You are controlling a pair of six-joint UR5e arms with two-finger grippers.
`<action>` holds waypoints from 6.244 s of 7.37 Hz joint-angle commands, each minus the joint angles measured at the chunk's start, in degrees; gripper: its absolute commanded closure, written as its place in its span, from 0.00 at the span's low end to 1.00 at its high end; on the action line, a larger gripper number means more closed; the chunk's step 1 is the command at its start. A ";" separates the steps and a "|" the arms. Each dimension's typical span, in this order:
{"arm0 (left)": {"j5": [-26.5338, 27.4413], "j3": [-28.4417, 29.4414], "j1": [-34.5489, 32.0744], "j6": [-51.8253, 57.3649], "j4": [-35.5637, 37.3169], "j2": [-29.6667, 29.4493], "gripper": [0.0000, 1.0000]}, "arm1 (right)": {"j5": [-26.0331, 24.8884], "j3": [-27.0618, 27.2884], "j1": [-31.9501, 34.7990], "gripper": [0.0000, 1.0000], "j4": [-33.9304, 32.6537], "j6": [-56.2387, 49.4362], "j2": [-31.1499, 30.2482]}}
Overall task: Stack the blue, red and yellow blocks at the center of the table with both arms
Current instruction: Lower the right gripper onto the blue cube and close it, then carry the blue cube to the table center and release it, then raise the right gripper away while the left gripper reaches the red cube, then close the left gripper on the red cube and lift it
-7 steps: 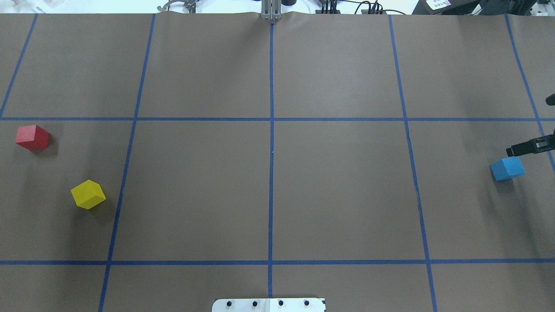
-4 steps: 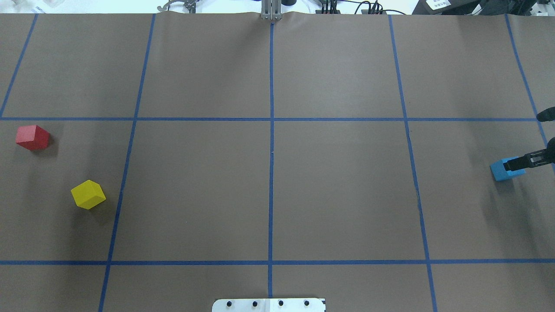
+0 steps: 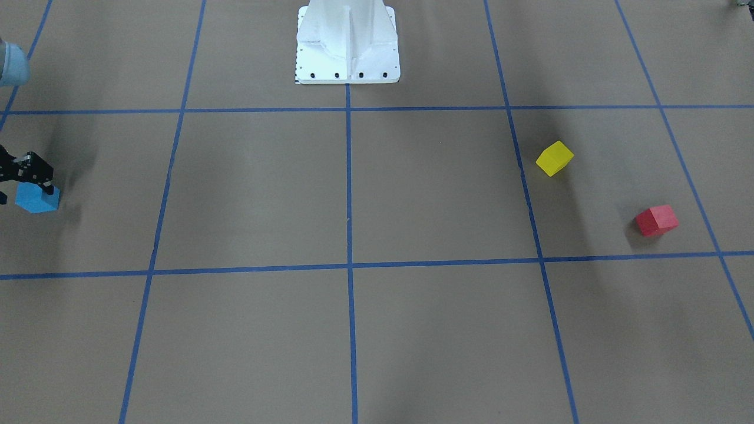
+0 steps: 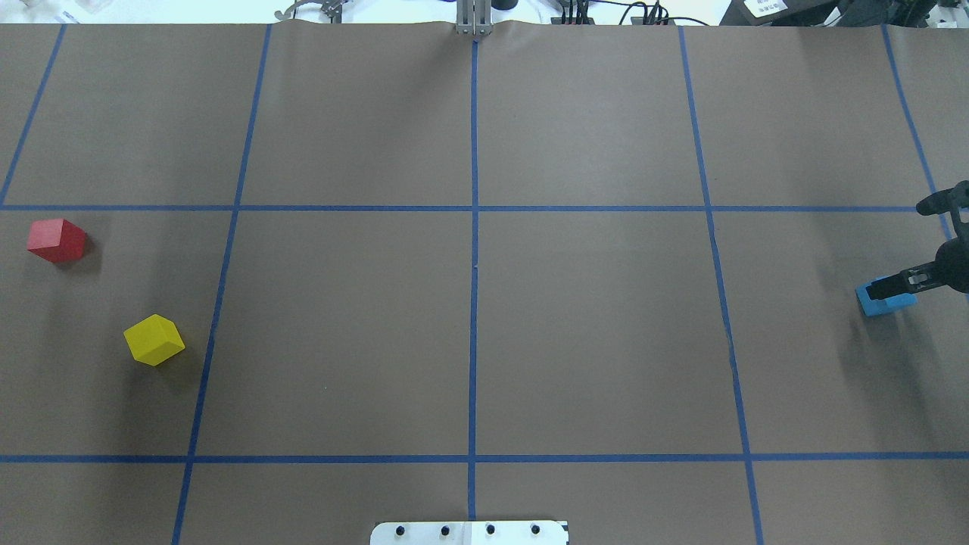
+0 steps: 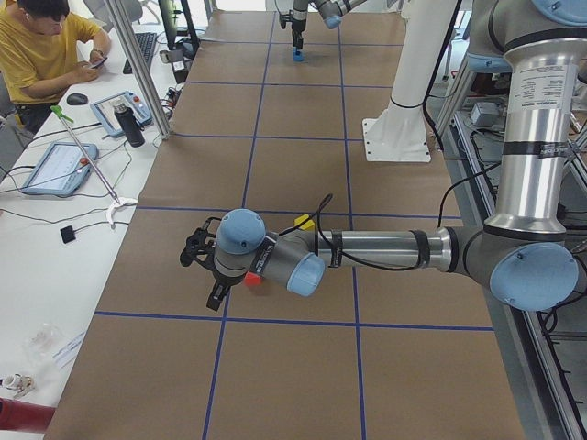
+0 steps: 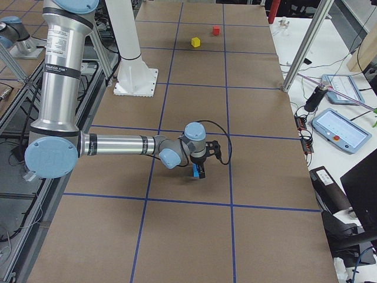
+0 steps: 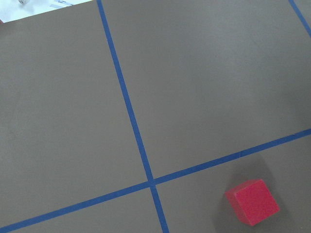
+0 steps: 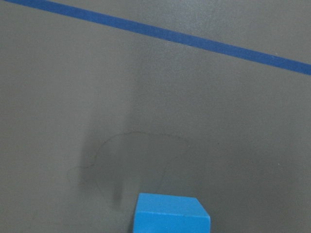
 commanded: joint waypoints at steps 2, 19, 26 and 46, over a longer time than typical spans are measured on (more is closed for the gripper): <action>0.04 0.03 0.00 0.00 -0.01 0.09 0.00 | -0.61 0.01 -0.43 1.00 0.10 -0.20 -1.19; -0.14 0.82 0.00 0.09 -0.01 1.06 0.00 | -20.12 -16.25 -29.17 0.82 -33.92 40.76 61.22; -3.80 0.29 0.00 0.00 -1.76 0.36 0.00 | -9.72 -8.02 -18.94 0.01 -38.11 37.62 61.39; 21.48 7.07 31.37 -44.48 -19.44 -0.79 1.00 | 7.13 12.40 11.34 0.01 -38.93 -19.54 21.84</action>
